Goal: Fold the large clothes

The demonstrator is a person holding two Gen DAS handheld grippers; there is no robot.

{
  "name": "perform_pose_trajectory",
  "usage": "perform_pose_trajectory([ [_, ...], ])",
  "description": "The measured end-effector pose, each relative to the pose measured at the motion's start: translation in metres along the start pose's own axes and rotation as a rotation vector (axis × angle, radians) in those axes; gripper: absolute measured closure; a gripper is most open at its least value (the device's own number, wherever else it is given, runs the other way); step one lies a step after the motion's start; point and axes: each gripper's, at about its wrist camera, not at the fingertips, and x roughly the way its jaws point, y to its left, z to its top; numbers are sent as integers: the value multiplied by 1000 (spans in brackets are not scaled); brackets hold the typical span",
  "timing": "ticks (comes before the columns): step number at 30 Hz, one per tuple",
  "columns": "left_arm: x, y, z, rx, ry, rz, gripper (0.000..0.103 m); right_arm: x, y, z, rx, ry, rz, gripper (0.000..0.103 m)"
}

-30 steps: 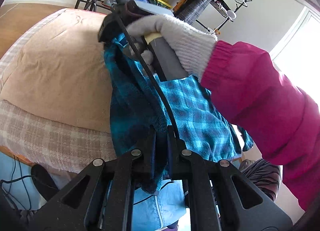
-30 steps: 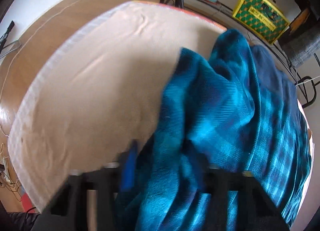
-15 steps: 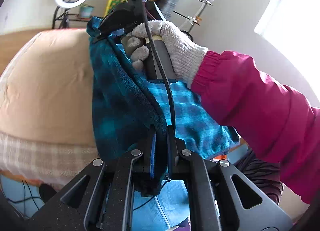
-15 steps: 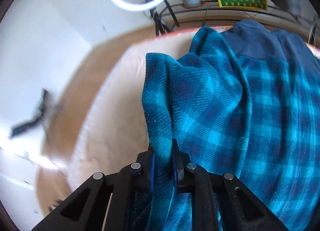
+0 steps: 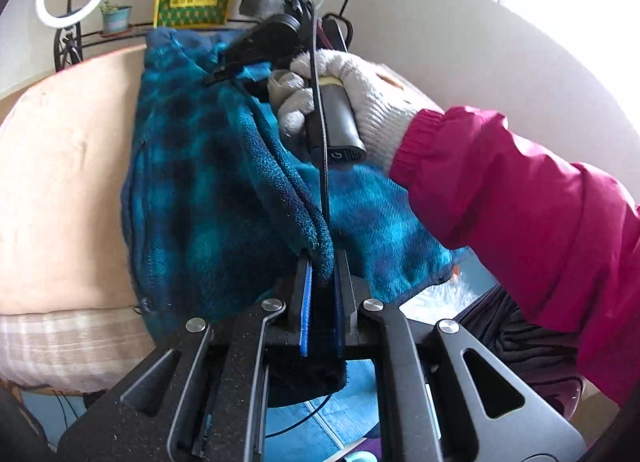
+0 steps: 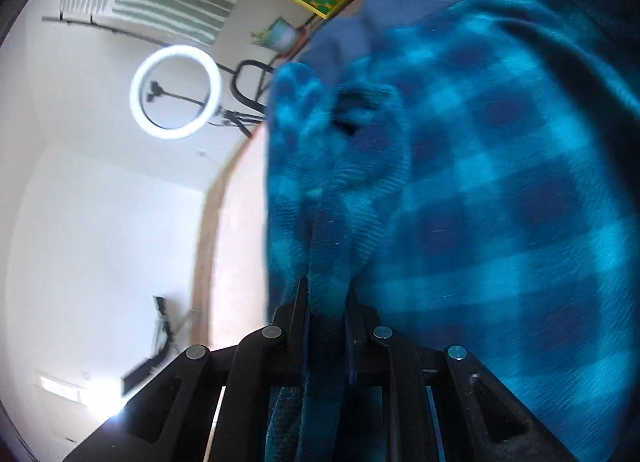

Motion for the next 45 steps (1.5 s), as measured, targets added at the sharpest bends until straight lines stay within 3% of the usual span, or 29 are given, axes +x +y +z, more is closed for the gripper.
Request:
perform_pose_trajectory([
  [5,16,-5,2,20,27,15,96,13,18,4,-128,19,-147,92],
  [9,16,-8,-4,34,40,11,96,11,30,2,-175,21,-210,89],
  [10,14,-7,-6,34,42,7,94,8,32,1,-179,29,-215,86],
  [12,8,-6,-11,40,47,-9,86,-4,36,1,-185,32,-234,69],
  [14,-4,-6,-18,42,45,-49,73,-15,40,7,-199,26,-240,68],
  [18,-43,-5,-36,72,19,-99,72,-64,53,-3,-243,2,-233,61],
  [22,-83,10,-48,70,3,-115,72,-132,62,-35,-288,-40,-187,56],
  [28,-114,56,-36,-1,-57,-4,72,-195,67,-95,-375,-82,-154,56],
  [32,-94,78,-8,-61,-70,-23,72,-192,70,-118,-433,-44,-149,57],
  [35,-57,69,2,-29,-35,-47,72,-167,72,-133,-468,13,-162,61],
  [40,6,45,-9,-11,35,-123,72,-119,70,-138,-557,88,-264,64],
  [43,41,31,-25,3,125,-120,72,-115,70,-131,-577,63,-309,64],
  [45,43,23,-30,32,138,-111,72,-123,73,-116,-567,24,-293,64],
])
